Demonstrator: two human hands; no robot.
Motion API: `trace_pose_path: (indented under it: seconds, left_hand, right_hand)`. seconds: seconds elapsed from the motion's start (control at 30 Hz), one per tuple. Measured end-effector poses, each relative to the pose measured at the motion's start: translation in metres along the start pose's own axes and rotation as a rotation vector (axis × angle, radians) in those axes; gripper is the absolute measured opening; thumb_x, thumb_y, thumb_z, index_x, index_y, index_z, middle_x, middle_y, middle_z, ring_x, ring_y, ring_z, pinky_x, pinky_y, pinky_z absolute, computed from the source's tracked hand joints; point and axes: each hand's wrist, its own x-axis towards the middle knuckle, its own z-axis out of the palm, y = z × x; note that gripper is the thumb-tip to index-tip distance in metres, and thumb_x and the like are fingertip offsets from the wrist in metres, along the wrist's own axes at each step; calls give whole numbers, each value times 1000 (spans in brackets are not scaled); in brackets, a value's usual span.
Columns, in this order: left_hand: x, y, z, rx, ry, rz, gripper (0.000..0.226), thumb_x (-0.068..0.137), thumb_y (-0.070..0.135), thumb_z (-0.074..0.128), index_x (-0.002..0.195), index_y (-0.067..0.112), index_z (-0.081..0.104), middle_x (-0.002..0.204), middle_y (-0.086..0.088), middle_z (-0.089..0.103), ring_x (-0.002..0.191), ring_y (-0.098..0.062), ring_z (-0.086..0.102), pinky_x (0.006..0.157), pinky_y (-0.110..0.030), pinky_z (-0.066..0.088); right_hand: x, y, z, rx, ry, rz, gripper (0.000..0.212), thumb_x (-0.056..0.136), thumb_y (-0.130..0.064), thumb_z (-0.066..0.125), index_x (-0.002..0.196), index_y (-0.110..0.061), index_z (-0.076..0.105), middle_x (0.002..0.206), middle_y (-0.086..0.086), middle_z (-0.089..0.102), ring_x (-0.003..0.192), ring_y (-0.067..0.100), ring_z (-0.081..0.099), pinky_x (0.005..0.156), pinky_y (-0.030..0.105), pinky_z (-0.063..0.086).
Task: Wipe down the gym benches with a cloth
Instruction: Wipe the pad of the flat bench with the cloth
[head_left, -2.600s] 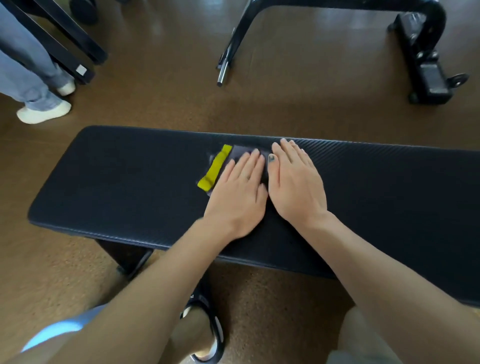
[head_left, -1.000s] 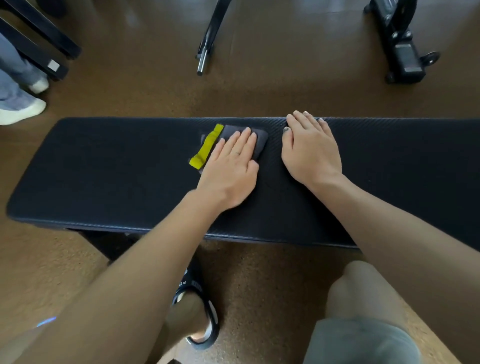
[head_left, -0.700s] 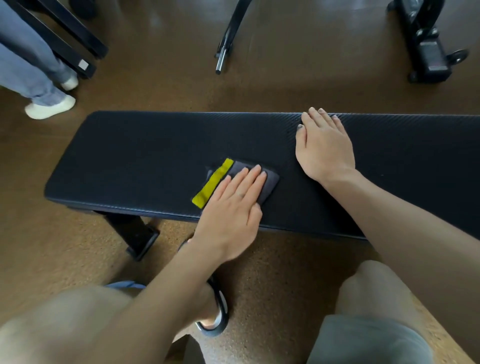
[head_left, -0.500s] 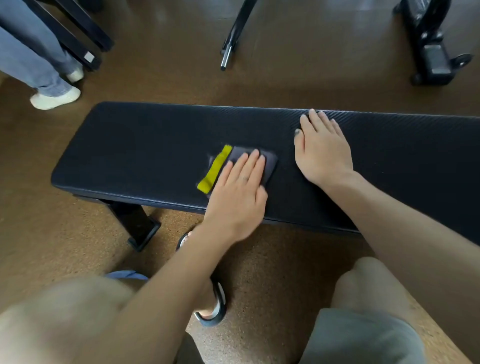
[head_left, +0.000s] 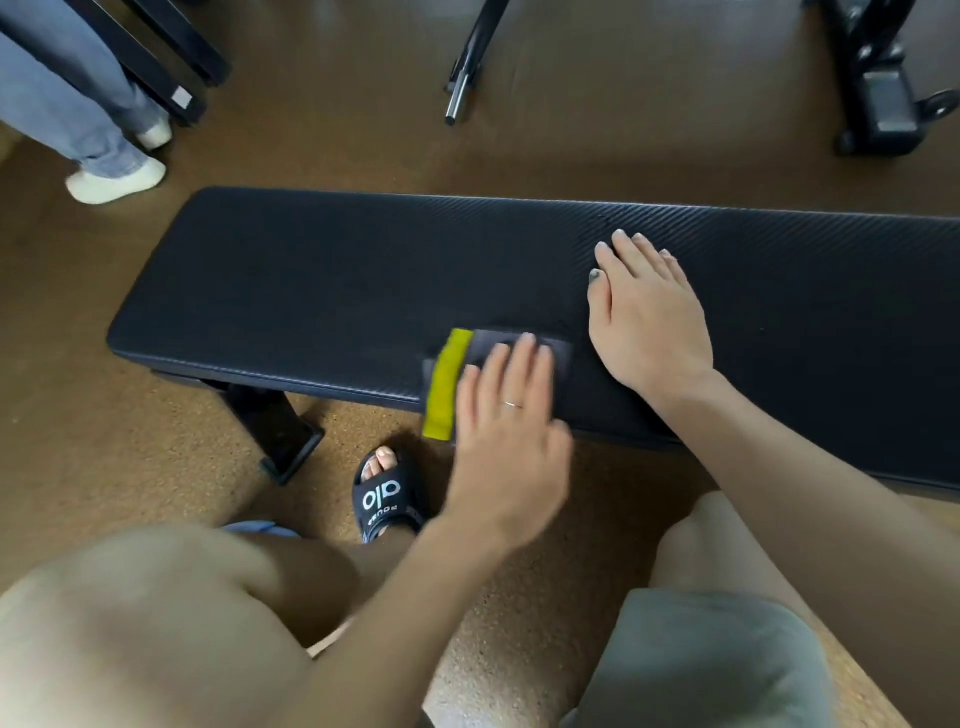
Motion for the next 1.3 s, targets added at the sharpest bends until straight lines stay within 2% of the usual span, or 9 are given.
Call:
trace_pose_path:
  seconds: [0.1,0.17,0.27,0.43,0.67,0.83,0.93,1.1,1.3]
  left_hand:
    - [-2,3,-8,-21,-84,141,66,102,39,13,166,23,9,174,7,4,159,-9,-5,128,-35,-11]
    - [2,-25,-24,-19,-95,202,65,102,38,15,165,23,18,172,8,12,158,-5,2,128,-28,-8]
    - [5,-75,-38,101,-15,245,60,107,39,25,162,16,32,168,0,29,155,-17,25,129,-35,11]
    - [7,-116,-29,332,65,304,64,106,48,36,160,14,32,165,-6,35,149,-26,36,125,-44,28]
    - [26,-119,-15,663,166,580,63,112,38,37,156,-5,27,159,-23,42,143,-38,46,121,-52,34]
    - [28,-48,15,659,193,780,57,111,33,31,157,-1,29,162,-19,39,149,-33,39,127,-45,26]
    - [34,-40,11,513,192,786,55,111,30,41,158,4,32,163,-15,38,150,-30,38,127,-42,23]
    - [33,-122,-38,615,127,700,70,103,35,55,157,-1,29,162,-17,37,150,-28,37,129,-39,15]
    - [32,-121,-26,621,122,600,66,109,41,36,155,-6,28,162,-23,34,151,-34,36,123,-48,33]
  right_hand:
    - [-1,3,0,21,18,-4,51,111,-31,27,153,-9,45,162,10,39,153,24,30,128,40,19]
    - [0,3,-1,30,13,4,51,111,-31,27,153,-10,46,162,9,40,153,24,30,128,40,19]
    - [1,2,-1,30,0,19,51,111,-32,26,154,-11,44,163,8,38,154,23,29,128,40,18]
    - [1,3,-2,46,-1,20,51,111,-32,27,154,-11,43,163,7,37,154,22,28,128,39,17]
    - [0,-1,0,43,3,18,52,110,-32,26,154,-9,43,163,9,37,154,24,28,128,41,17]
    - [0,0,0,46,24,5,54,109,-32,25,153,-8,45,161,11,41,153,25,31,127,42,21]
    - [0,4,-2,64,14,4,54,109,-32,25,153,-9,45,161,9,41,153,22,31,127,40,20]
    - [-1,3,-2,67,-9,29,52,111,-31,26,155,-10,42,164,7,36,155,20,26,128,37,15]
    - [1,-2,0,52,-11,44,53,111,-33,24,156,-9,40,165,7,34,155,21,24,129,38,14]
